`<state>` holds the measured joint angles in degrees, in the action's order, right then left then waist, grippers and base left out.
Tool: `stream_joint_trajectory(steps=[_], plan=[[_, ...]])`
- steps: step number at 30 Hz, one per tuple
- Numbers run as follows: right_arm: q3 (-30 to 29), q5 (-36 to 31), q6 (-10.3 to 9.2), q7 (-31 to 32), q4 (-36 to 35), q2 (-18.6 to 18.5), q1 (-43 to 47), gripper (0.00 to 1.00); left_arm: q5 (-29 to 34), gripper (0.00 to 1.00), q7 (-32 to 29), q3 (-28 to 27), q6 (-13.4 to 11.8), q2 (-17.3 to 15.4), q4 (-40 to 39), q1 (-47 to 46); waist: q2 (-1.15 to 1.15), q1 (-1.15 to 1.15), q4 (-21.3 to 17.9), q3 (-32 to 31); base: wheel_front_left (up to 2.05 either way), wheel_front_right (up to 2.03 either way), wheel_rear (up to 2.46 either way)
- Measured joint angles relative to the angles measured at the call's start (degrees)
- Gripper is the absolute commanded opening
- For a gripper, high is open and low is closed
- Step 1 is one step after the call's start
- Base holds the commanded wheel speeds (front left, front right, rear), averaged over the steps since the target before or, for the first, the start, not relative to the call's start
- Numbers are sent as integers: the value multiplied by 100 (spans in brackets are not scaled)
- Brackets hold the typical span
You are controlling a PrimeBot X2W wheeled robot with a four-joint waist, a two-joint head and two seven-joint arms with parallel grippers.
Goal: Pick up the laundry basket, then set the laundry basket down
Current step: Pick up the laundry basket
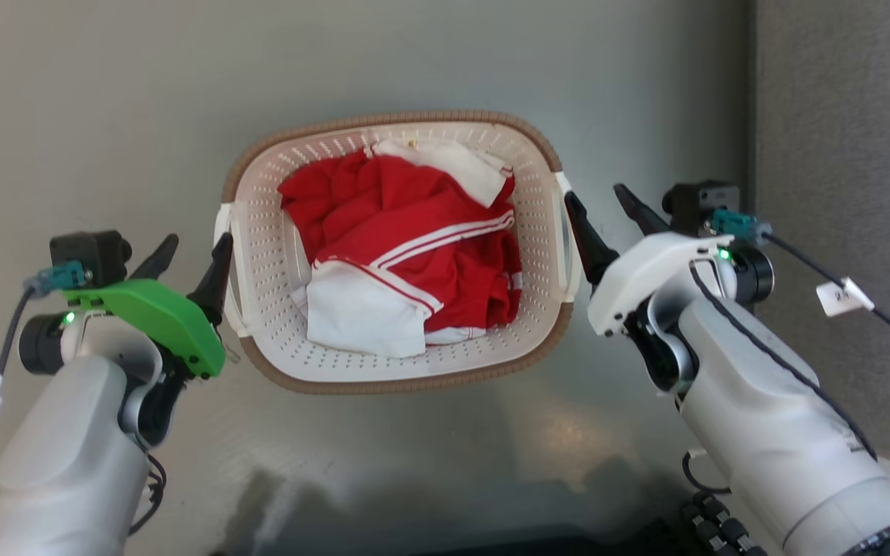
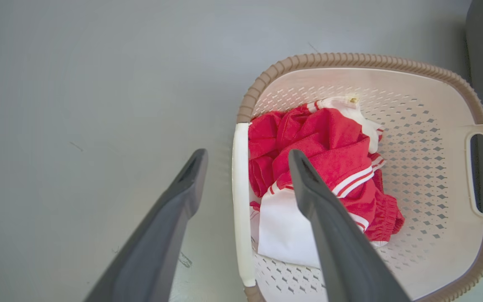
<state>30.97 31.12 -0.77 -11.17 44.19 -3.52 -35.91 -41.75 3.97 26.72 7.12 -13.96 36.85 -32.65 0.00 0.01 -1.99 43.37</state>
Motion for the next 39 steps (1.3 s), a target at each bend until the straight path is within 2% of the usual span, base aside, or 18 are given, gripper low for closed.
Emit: stream_joint_trajectory(steps=[8,14,18,30,32,33,34,35,36,38,39], plan=[[388,292,-44,191,215,-4,-456,100,-229,100,-142,249,0,-83,310,-504,0,0,29,530,0,0,0],[586,485,-180,265,420,-10,-715,100,-420,100,-254,532,1,-88,486,-844,0,0,51,947,0,0,0],[694,557,-193,256,441,-10,-935,100,-625,100,-325,691,1,-87,543,-976,0,0,71,1154,0,0,0],[998,793,-236,109,660,-16,-1191,100,-961,100,-448,1140,26,-66,770,-1199,0,0,145,1431,0,0,0],[1045,834,-236,64,672,-21,-1205,100,-1035,78,-443,1207,26,-67,779,-1223,0,0,155,1437,0,0,0],[1067,843,-236,59,676,-25,-1209,100,-1054,55,-442,1234,27,-67,786,-1236,0,-1,159,1439,0,0,0],[1090,873,-237,53,682,-34,-1217,100,-1068,38,-443,1266,29,-62,788,-1254,0,0,164,1440,0,0,0],[1121,895,-237,52,692,-38,-1230,83,-1091,20,-443,1307,41,-52,789,-1275,0,-1,167,1442,0,0,0],[1151,925,-237,32,705,-40,-1246,71,-1099,0,-443,1355,43,-45,789,-1295,0,-1,170,1442,0,0,0],[1205,993,-237,8,727,-37,-1288,46,-1169,0,-443,1424,36,-16,779,-1315,0,-1,174,1442,0,0,0],[1228,1017,-238,3,734,-37,-1309,38,-1232,0,-444,1438,23,-16,784,-1325,0,-1,175,1441,0,0,0]])
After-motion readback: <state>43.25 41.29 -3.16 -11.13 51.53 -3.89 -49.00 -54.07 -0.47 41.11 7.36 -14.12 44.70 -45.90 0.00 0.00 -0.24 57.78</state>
